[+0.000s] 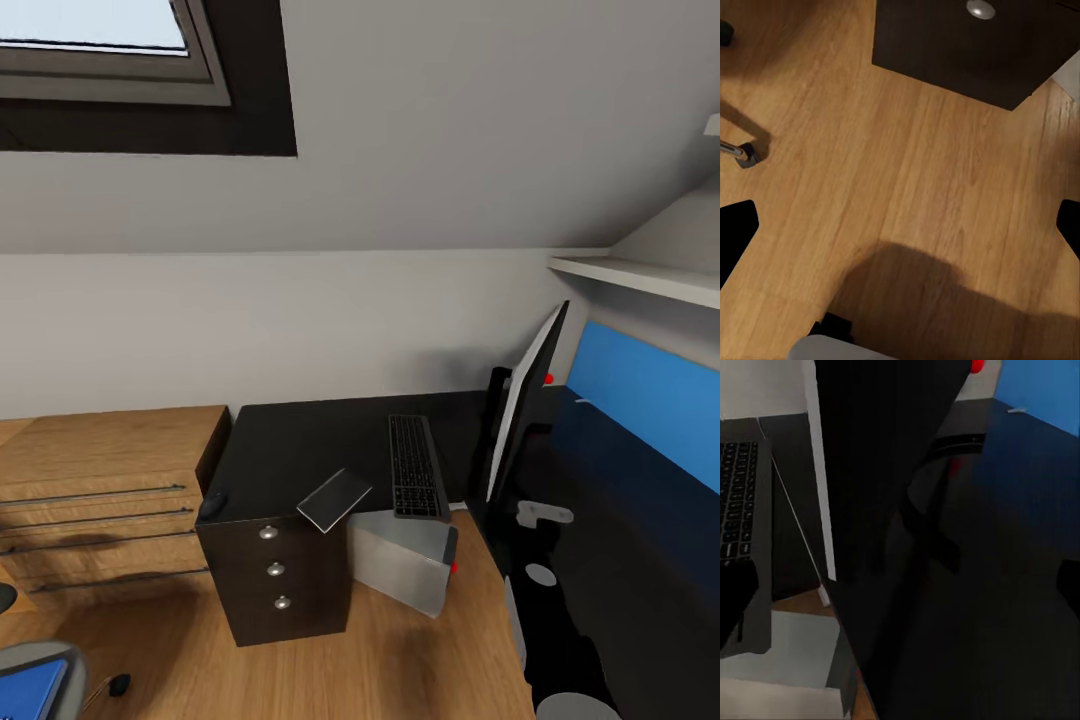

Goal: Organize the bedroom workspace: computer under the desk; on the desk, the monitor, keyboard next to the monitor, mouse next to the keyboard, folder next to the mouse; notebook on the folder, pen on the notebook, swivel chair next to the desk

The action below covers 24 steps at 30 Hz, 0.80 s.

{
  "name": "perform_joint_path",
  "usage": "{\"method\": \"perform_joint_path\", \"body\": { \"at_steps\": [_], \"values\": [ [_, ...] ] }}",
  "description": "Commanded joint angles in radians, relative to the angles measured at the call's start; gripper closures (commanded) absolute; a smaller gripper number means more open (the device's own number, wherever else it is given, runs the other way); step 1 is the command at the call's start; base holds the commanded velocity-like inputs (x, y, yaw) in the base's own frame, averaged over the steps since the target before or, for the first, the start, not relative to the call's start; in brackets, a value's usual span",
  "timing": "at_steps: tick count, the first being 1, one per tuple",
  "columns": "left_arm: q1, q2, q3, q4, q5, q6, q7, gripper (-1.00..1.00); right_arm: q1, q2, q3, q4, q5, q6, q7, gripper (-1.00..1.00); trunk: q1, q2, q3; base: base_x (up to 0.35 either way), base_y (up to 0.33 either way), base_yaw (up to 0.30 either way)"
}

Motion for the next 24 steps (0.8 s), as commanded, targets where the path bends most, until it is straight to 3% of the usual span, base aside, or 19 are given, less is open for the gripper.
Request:
{"method": "perform_joint_path", "body": {
  "at_steps": [1, 8, 24],
  "values": [
    [-0.001, 0.001, -0.009, 0.001, 0.009, -0.006, -0.001, -1.00, -0.001, 0.001, 0.005, -0.001, 0.011, -0.037, -0.004, -1.00, 0.000, -0.001, -0.001, 0.051, 0.000, 0.000],
    [-0.001, 0.001, -0.009, 0.001, 0.009, -0.006, 0.000, -1.00, -0.001, 0.001, 0.009, 0.001, 0.013, -0.118, -0.006, -1.00, 0.000, -0.001, -0.001, 0.055, 0.000, 0.000],
    [-0.001, 0.001, -0.009, 0.001, 0.008, -0.006, 0.000, -1.00, -0.001, 0.001, 0.006, 0.002, 0.014, -0.128, -0.007, -1.00, 0.000, -0.001, -0.001, 0.191, 0.000, 0.000]
  ]
}}
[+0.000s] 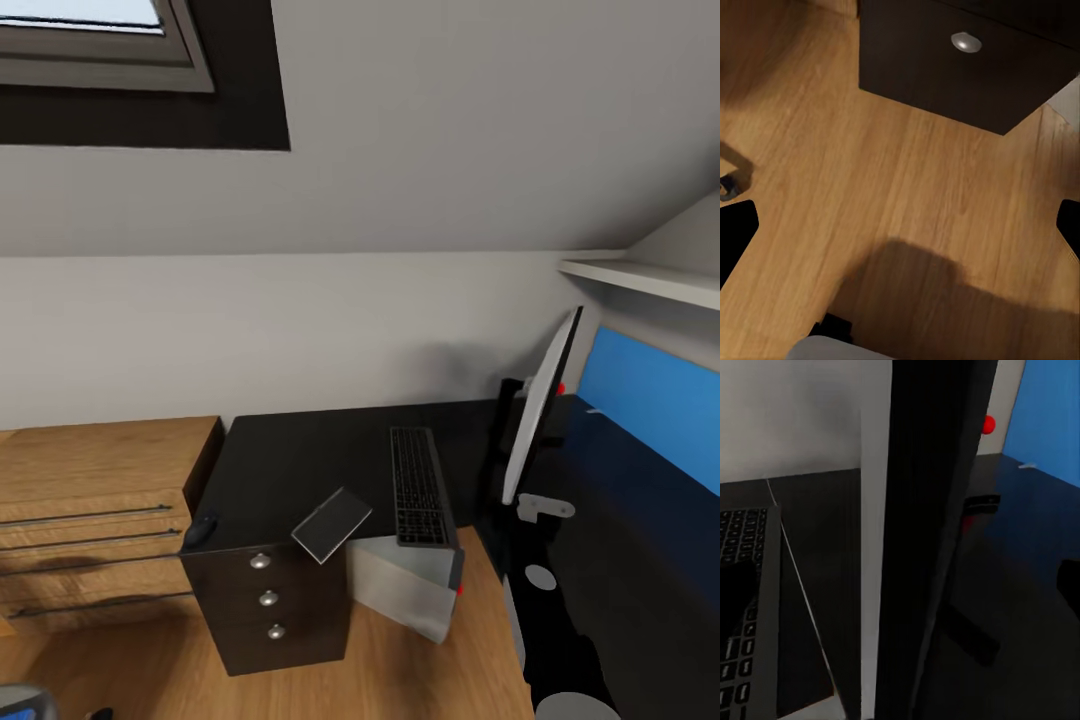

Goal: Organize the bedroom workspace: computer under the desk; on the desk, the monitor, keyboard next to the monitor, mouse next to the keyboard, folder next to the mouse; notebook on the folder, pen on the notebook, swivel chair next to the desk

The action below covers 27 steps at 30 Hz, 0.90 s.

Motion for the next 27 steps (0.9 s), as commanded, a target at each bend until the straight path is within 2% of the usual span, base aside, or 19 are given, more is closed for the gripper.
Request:
{"method": "perform_joint_path", "body": {
  "at_steps": [1, 7, 14, 21, 27],
  "values": [
    [-0.001, 0.001, -0.008, 0.001, 0.011, -0.005, -0.002, -1.00, -0.001, 0.001, -0.003, 0.001, 0.010, -0.002, -0.002, -1.00, 0.001, -0.001, -0.001, 0.313, 0.000, 0.000],
    [-0.001, 0.001, -0.008, 0.001, 0.011, -0.005, -0.002, -1.00, -0.001, -0.001, -0.004, 0.003, 0.009, -0.002, -0.001, -1.00, 0.001, -0.001, -0.001, 0.193, 0.000, 0.000],
    [-0.001, 0.001, -0.006, 0.001, 0.011, -0.005, -0.001, -1.00, 0.000, -0.042, -0.007, 0.013, 0.006, -0.003, 0.007, -1.00, 0.001, -0.001, -0.001, 0.022, 0.000, 0.000],
    [-0.001, 0.001, -0.006, 0.001, 0.011, -0.005, -0.001, -1.00, 0.000, -0.047, -0.007, 0.016, 0.003, -0.005, 0.007, -1.00, 0.001, -0.001, -0.001, 0.001, 0.000, -0.005],
    [-0.001, 0.001, -0.006, 0.001, 0.011, -0.005, -0.001, -1.00, 0.000, -0.044, -0.007, 0.017, -0.004, -0.005, 0.006, -1.00, 0.001, -0.001, 0.003, 0.000, 0.000, -0.182]
  ]
}}
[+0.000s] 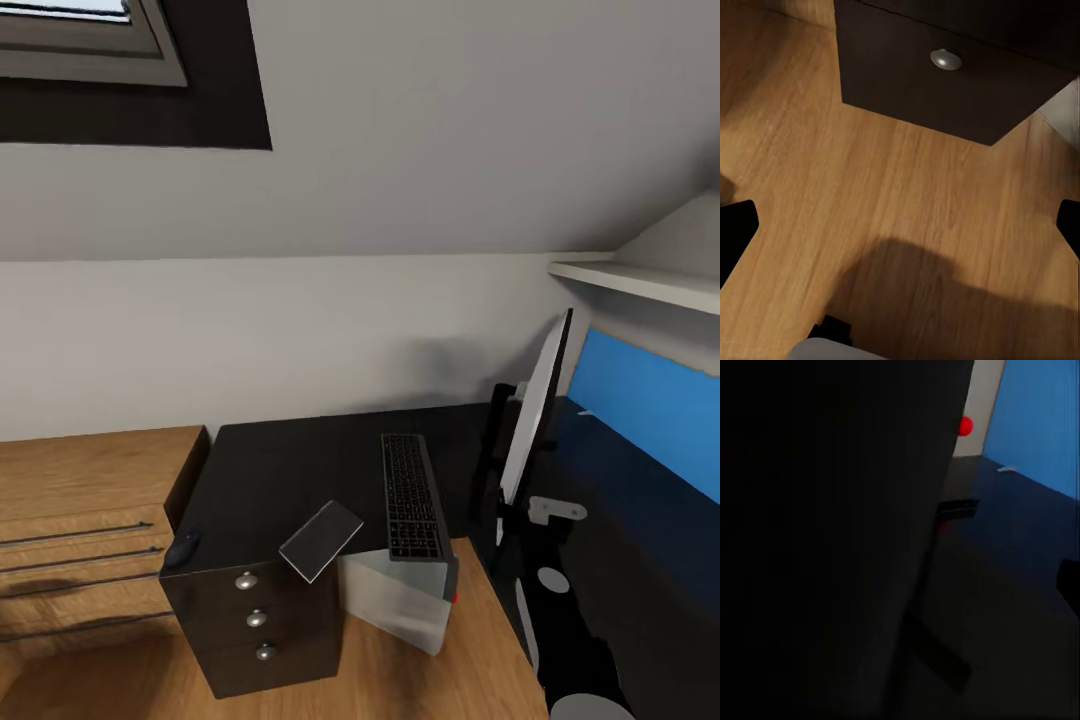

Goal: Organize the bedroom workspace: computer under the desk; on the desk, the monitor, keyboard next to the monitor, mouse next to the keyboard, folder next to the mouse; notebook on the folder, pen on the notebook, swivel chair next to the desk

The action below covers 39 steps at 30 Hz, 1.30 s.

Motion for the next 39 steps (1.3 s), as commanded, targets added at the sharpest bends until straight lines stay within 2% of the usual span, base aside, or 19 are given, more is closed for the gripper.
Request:
{"method": "perform_joint_path", "body": {
  "at_steps": [1, 34, 39],
  "values": [
    [-0.001, 0.001, -0.008, 0.001, 0.010, -0.004, -0.001, -1.00, -0.001, 0.001, -0.003, 0.001, 0.010, -0.003, -0.003, -1.00, 0.000, -0.001, -0.001, 0.000, 0.000, -0.246],
    [-0.001, 0.003, -0.007, 0.000, 0.012, -0.004, -0.001, -1.00, -0.001, 0.000, -0.003, 0.010, 0.011, -0.003, -0.003, -1.00, 0.000, -0.001, 0.025, 0.000, 0.000, -0.235],
    [-0.001, 0.003, -0.006, 0.001, 0.012, -0.004, -0.001, -1.00, -0.001, 0.003, -0.002, 0.010, 0.011, -0.003, -0.003, -1.00, 0.000, -0.001, 0.027, 0.000, 0.000, -0.089]
  ]
}}
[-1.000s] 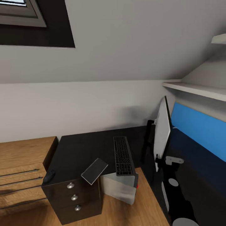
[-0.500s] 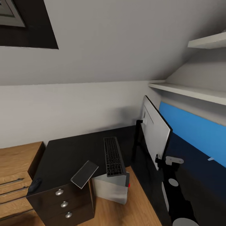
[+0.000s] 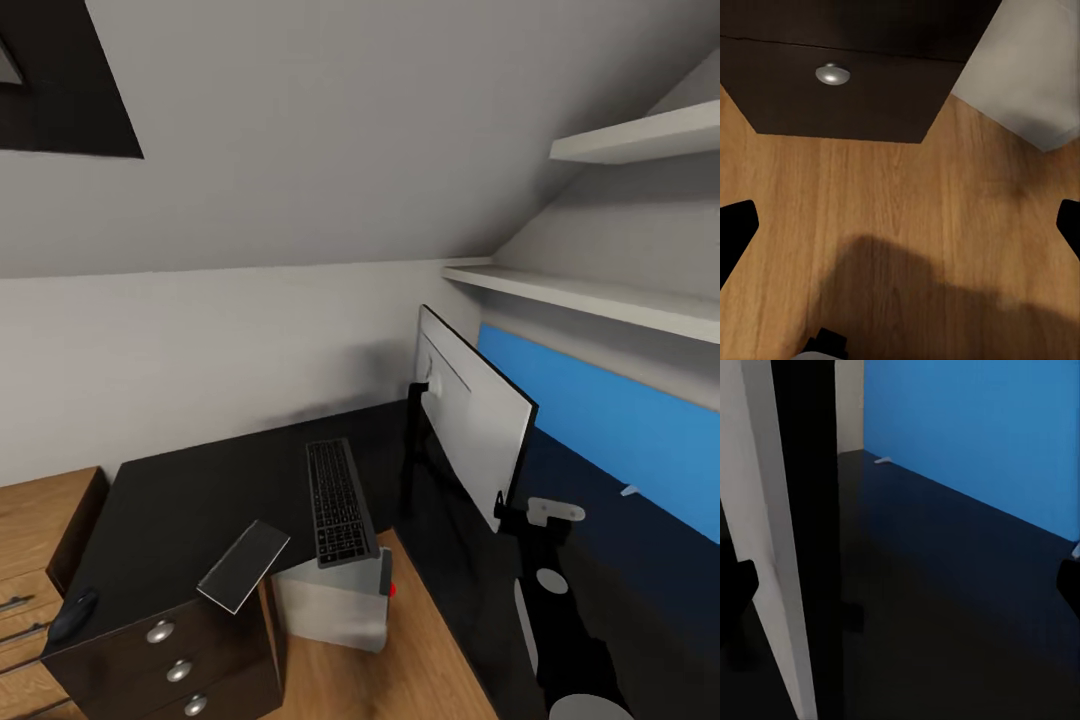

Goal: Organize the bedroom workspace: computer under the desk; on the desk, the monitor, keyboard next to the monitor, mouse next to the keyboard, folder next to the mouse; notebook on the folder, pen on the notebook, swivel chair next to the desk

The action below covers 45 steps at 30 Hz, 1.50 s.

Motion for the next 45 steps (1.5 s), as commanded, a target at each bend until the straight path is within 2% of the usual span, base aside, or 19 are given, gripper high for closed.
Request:
{"method": "perform_joint_path", "body": {
  "at_steps": [1, 12, 24, 30, 33, 36, 39, 45],
  "values": [
    [-0.001, 0.001, -0.008, 0.001, 0.010, -0.004, -0.001, -1.00, -0.001, 0.001, -0.003, 0.000, 0.010, -0.003, -0.002, -1.00, 0.000, -0.001, -0.001, 0.000, 0.000, -0.027],
    [-0.001, 0.001, -0.008, 0.001, 0.010, -0.004, -0.001, -1.00, -0.001, 0.004, -0.002, 0.002, 0.010, -0.001, -0.004, -1.00, 0.000, -0.001, -0.001, 0.000, 0.133, -0.006],
    [-0.001, 0.001, -0.009, 0.001, 0.010, -0.004, -0.001, -1.00, -0.001, 0.007, 0.002, 0.033, 0.009, -0.005, 0.007, -1.00, 0.000, -0.001, -0.001, 0.000, 0.018, 0.000],
    [-0.001, 0.001, -0.009, 0.001, 0.010, -0.004, -0.001, -1.00, -0.001, 0.007, 0.003, 0.043, 0.010, -0.006, 0.091, -1.00, 0.000, -0.001, -0.001, 0.000, 0.000, 0.000],
    [0.000, 0.001, -0.009, 0.001, 0.010, -0.004, -0.001, -1.00, -0.001, 0.006, 0.002, 0.044, 0.010, -0.006, 0.178, -1.00, 0.000, -0.001, -0.001, 0.000, 0.000, 0.000],
    [-0.001, 0.001, -0.008, 0.001, 0.010, -0.004, -0.001, -1.00, 0.000, 0.005, 0.002, 0.045, 0.010, -0.005, 0.237, -1.00, 0.000, -0.001, -0.001, 0.000, 0.000, 0.000],
    [-0.001, 0.001, -0.008, 0.001, 0.010, -0.004, -0.001, -1.00, 0.000, 0.004, 0.002, 0.045, 0.010, -0.005, 0.268, -1.00, 0.000, -0.001, -0.001, 0.000, 0.000, 0.000],
    [0.000, 0.001, -0.008, 0.001, 0.010, -0.004, -0.001, -1.00, 0.000, 0.003, 0.001, 0.045, 0.011, -0.005, 0.284, -1.00, 0.000, -0.001, -0.001, 0.034, 0.000, 0.000]
  ]
}}
